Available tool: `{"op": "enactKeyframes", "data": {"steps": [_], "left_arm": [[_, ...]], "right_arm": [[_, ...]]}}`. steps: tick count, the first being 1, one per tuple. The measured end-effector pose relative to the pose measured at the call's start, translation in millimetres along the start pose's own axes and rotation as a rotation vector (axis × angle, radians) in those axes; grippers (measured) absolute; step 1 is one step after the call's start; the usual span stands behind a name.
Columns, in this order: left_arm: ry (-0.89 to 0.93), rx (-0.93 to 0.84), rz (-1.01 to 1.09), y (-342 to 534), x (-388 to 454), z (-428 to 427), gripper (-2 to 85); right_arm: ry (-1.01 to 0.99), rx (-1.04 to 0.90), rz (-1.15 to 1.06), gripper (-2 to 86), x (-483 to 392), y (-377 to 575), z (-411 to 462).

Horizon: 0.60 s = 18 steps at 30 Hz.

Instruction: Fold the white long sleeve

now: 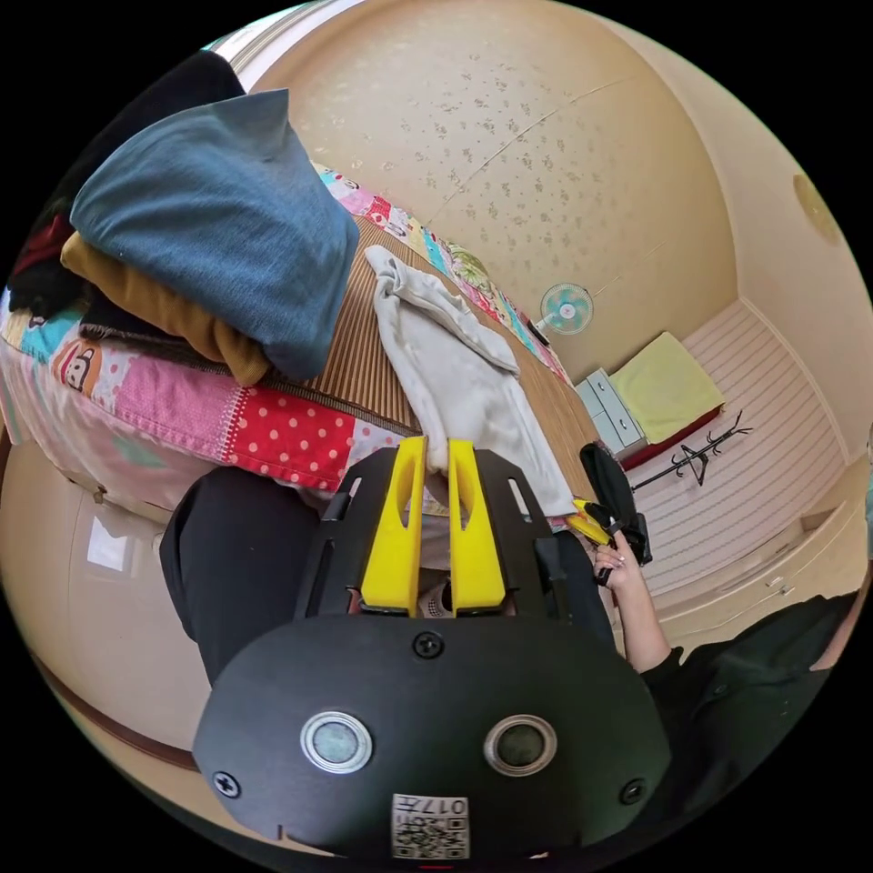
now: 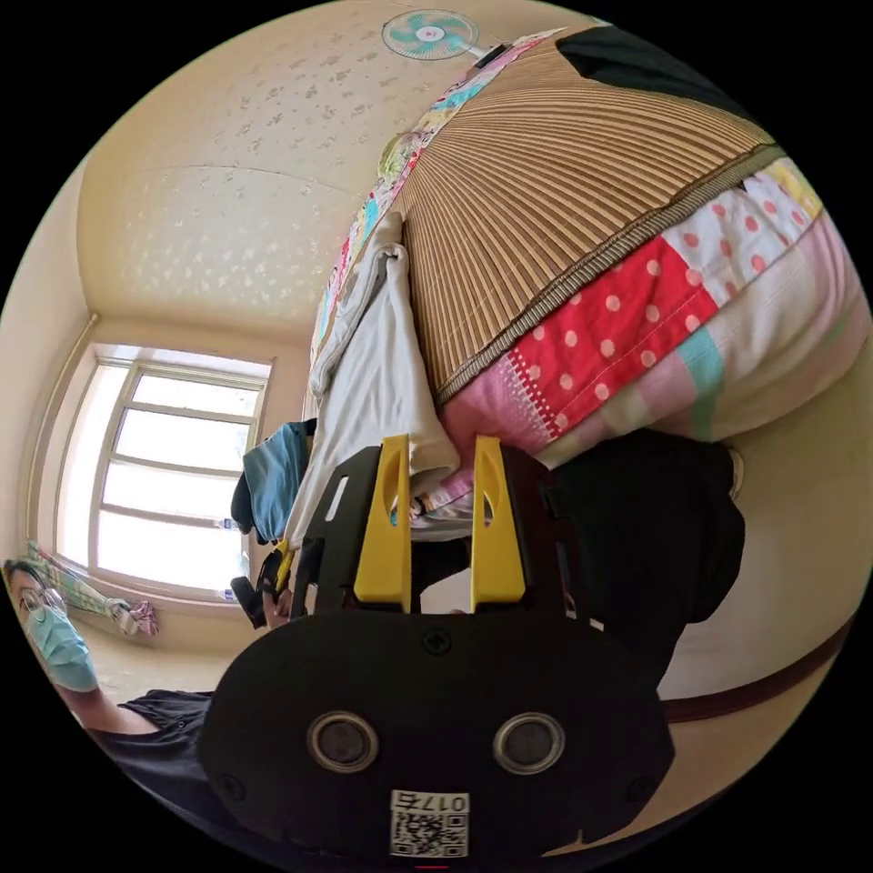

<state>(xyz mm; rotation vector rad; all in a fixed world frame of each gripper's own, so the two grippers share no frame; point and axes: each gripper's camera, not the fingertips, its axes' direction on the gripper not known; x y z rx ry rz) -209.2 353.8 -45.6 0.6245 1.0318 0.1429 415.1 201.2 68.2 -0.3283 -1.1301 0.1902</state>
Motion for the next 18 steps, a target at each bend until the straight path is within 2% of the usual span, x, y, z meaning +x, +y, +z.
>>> {"op": "enactKeyframes", "data": {"steps": [5,8,13,18], "left_arm": [[0.011,0.007,0.071,-3.0,15.7,-20.3,5.0],[0.114,0.057,0.157,-7.1,27.4,-45.5,4.8],[0.412,0.16,0.239,-6.3,35.6,-98.3,4.8],[0.585,0.272,0.385,-3.7,55.3,-145.8,4.8]], "right_arm": [[-0.203,-0.013,-0.006,3.9,1.0,5.2,-36.2],[-0.229,0.045,-0.189,3.3,-18.6,9.9,-78.2],[-0.376,0.17,-0.467,2.8,-56.7,46.3,-159.6],[-0.446,0.281,-0.723,2.7,-105.4,91.9,-212.6]]}}
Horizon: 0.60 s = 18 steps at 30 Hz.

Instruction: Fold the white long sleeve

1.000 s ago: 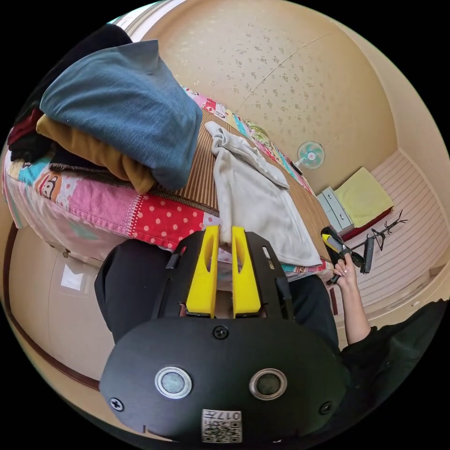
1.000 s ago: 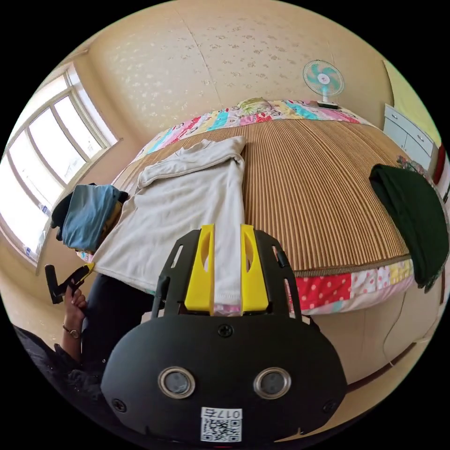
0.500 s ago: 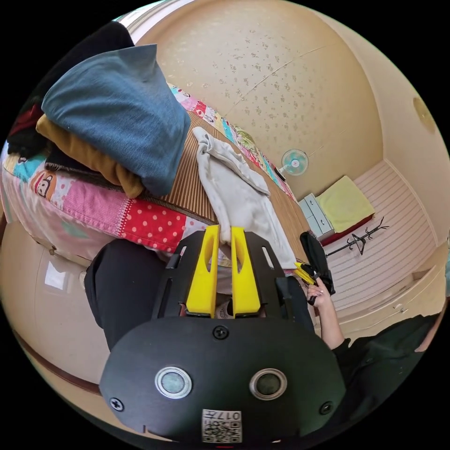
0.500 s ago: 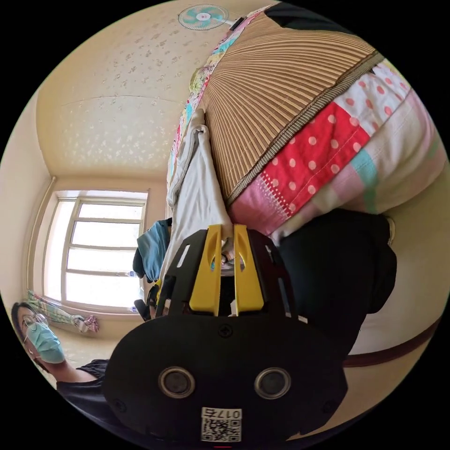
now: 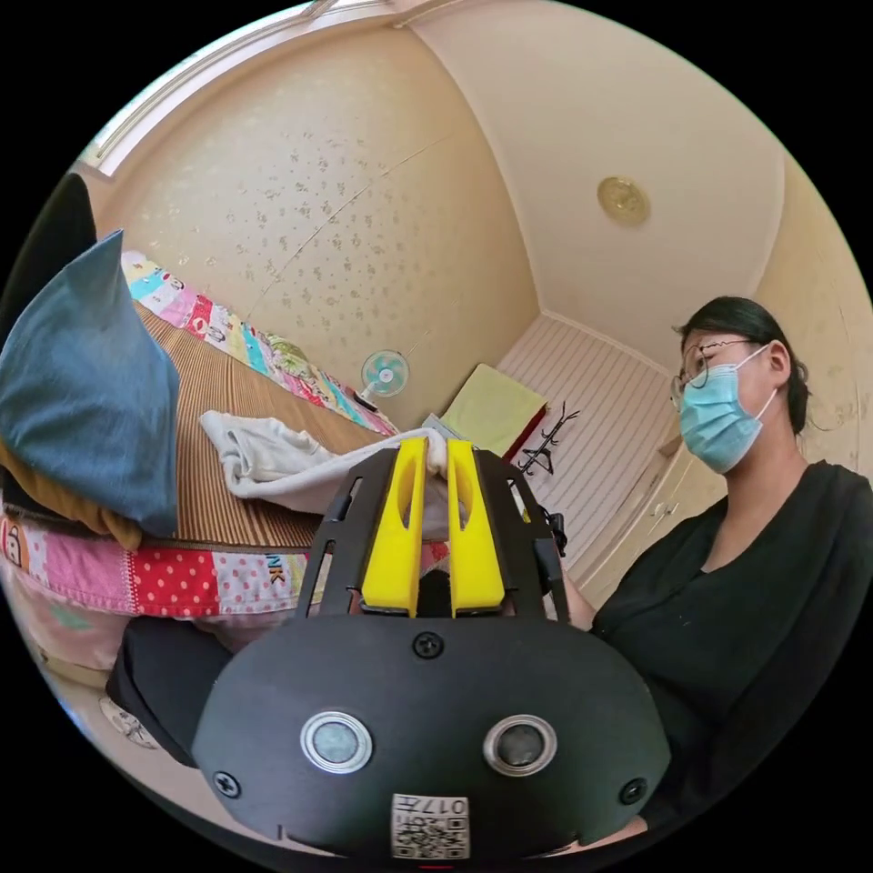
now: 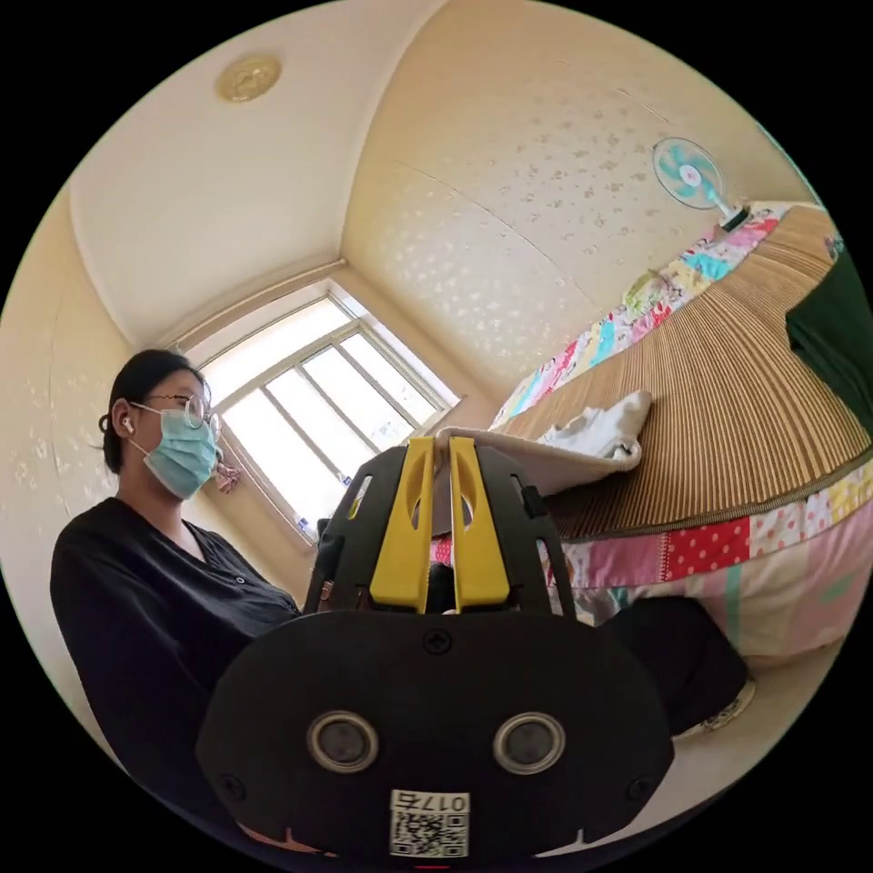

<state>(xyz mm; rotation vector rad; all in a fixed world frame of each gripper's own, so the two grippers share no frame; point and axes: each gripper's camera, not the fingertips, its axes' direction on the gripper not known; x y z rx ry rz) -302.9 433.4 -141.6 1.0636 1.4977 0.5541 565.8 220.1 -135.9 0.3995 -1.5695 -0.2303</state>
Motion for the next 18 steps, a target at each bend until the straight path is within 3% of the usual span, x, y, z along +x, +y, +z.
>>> {"op": "enactKeyframes", "data": {"steps": [3,7,10,14,18], "left_arm": [[0.01,0.057,-0.042,-3.2,-9.5,-2.0,4.9],[-0.248,-0.03,-0.245,1.2,-62.3,31.9,4.8],[-0.338,-0.014,-0.326,-9.7,-100.7,55.6,4.7],[-0.413,0.056,-0.306,-47.3,-142.7,81.9,4.0],[-0.572,-0.006,-0.314,-88.1,-214.4,135.2,3.8]], "right_arm": [[-0.004,0.064,0.003,2.6,-5.8,-5.5,-4.0],[0.187,-0.017,0.186,2.6,49.1,-11.2,35.1],[0.269,-0.08,0.25,2.8,87.7,-25.3,82.9],[0.349,-0.053,0.242,3.1,115.7,-61.8,141.2],[0.417,-0.025,0.275,3.6,166.3,-102.1,220.7]]}}
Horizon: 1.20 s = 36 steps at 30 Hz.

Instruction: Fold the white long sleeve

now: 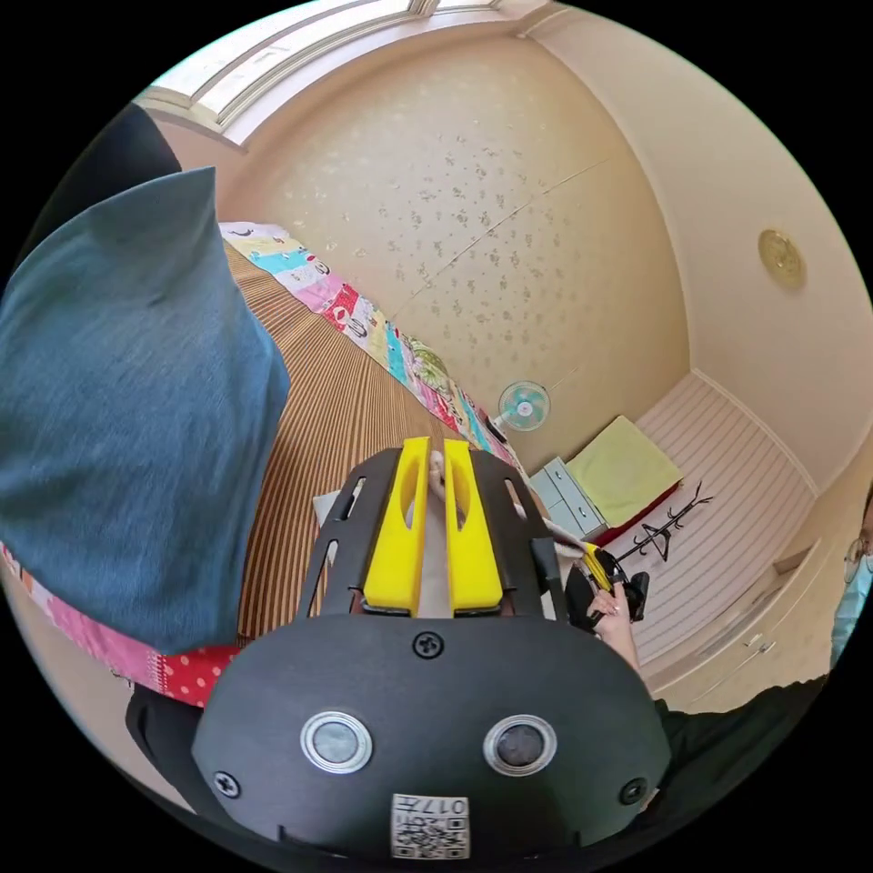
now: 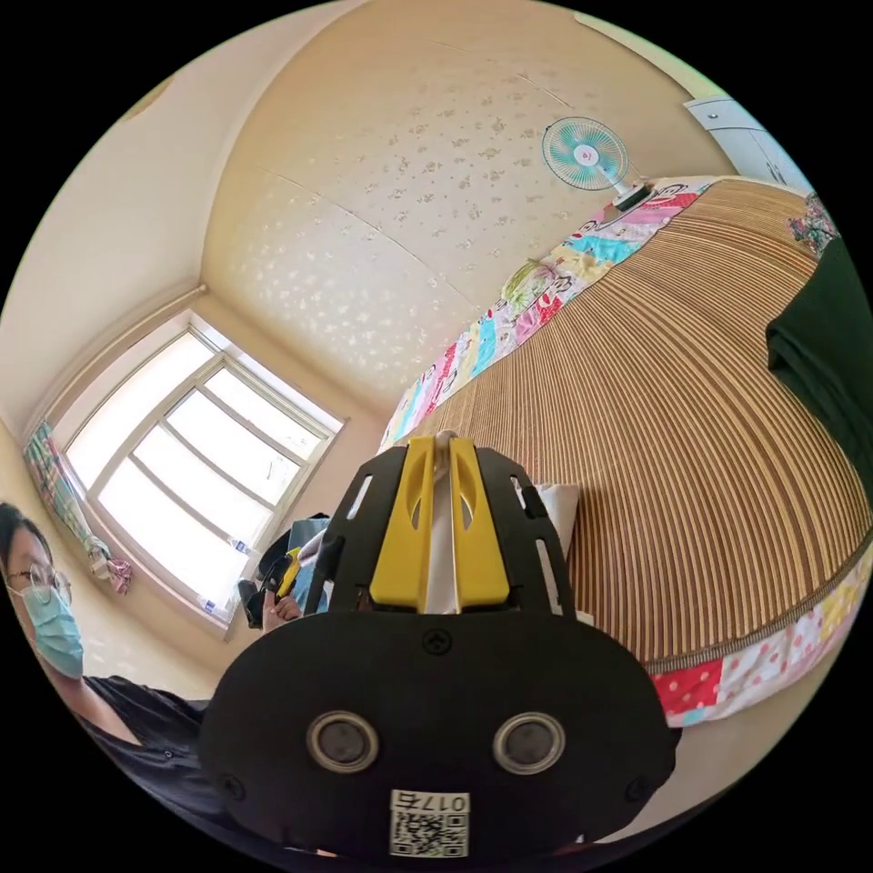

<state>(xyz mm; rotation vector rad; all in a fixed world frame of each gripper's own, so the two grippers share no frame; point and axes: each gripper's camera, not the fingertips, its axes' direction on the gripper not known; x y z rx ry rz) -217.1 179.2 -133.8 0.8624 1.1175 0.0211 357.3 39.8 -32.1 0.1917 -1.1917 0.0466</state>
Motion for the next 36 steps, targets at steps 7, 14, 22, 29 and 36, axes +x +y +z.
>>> {"op": "enactKeyframes", "data": {"steps": [7,14,22,29,36], "left_arm": [[-0.017,-0.14,-0.048,-11.5,-40.0,60.6,8.7],[-0.024,-0.269,-0.081,62.5,-61.9,7.7,15.1],[0.011,-0.388,-0.236,127.6,-95.5,25.1,19.1],[0.245,-0.409,-0.411,141.3,-132.7,40.8,11.5],[0.229,-0.295,-0.219,126.1,-78.4,34.4,7.6]], "right_arm": [[0.336,-0.128,-0.014,7.0,10.5,-1.8,117.4],[0.433,-0.187,-0.266,7.6,-41.0,73.9,144.2],[0.174,-0.416,-0.406,8.9,-130.0,125.3,236.7],[0.041,-0.688,-0.441,10.3,-199.7,119.9,327.2],[0.08,-0.99,-0.523,18.3,-274.7,117.3,423.1]]}}
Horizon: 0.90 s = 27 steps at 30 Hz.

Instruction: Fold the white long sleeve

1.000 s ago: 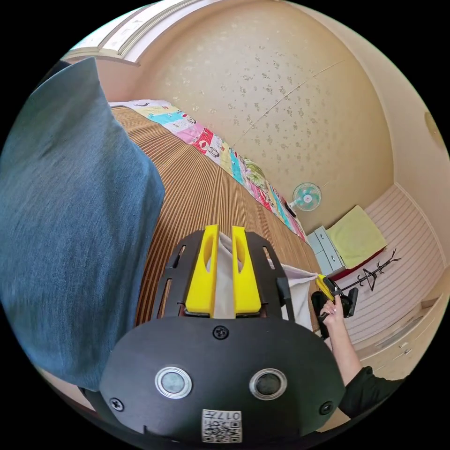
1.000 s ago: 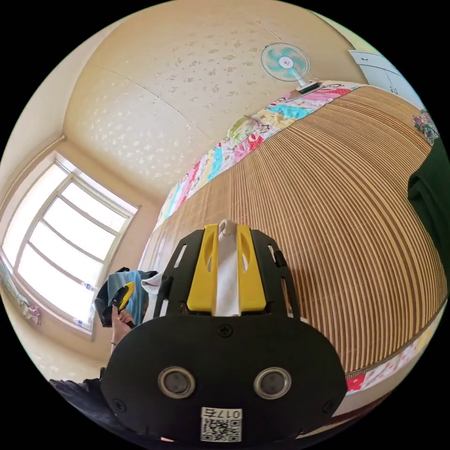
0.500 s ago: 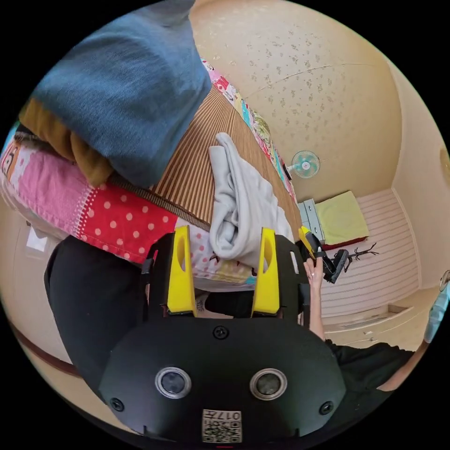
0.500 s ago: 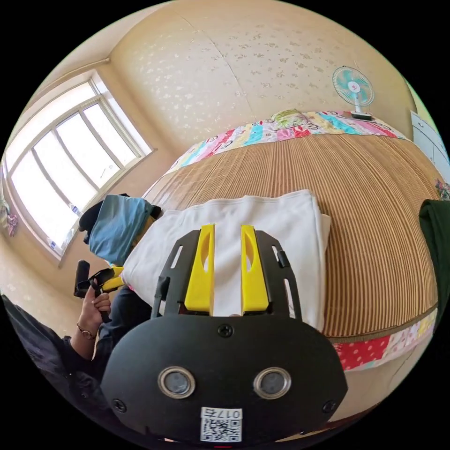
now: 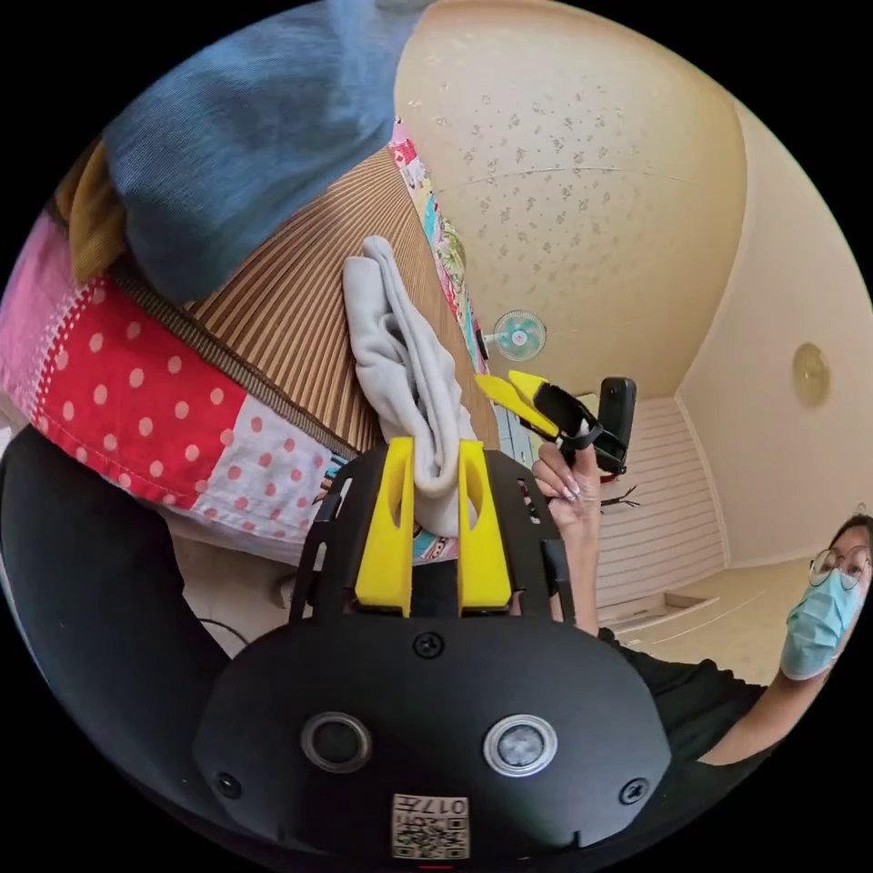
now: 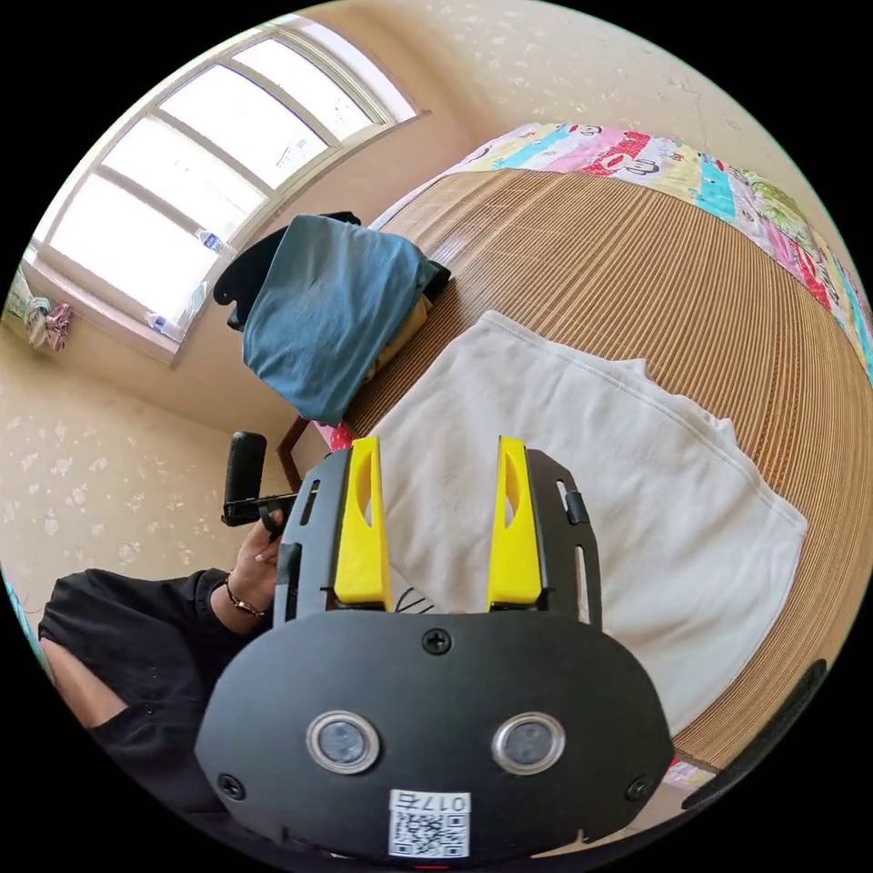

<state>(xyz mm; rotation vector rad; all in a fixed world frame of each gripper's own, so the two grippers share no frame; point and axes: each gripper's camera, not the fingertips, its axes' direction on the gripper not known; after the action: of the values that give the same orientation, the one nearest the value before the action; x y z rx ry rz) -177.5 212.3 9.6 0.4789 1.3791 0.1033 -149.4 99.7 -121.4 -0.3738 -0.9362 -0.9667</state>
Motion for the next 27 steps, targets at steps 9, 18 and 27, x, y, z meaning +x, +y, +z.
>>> {"op": "enactKeyframes", "data": {"steps": [9,18,27], "left_arm": [[-0.08,-0.037,0.3,13.1,84.3,53.2,6.7],[0.272,0.015,0.477,56.9,92.2,43.3,11.2],[0.231,-0.223,0.346,52.0,61.2,117.0,16.5]], "right_arm": [[0.156,-0.434,-0.056,21.7,-39.0,-63.4,32.6],[0.371,-0.26,-0.175,10.8,-37.6,3.1,-43.5],[0.004,0.408,0.002,11.1,141.1,255.5,-198.5]]}}
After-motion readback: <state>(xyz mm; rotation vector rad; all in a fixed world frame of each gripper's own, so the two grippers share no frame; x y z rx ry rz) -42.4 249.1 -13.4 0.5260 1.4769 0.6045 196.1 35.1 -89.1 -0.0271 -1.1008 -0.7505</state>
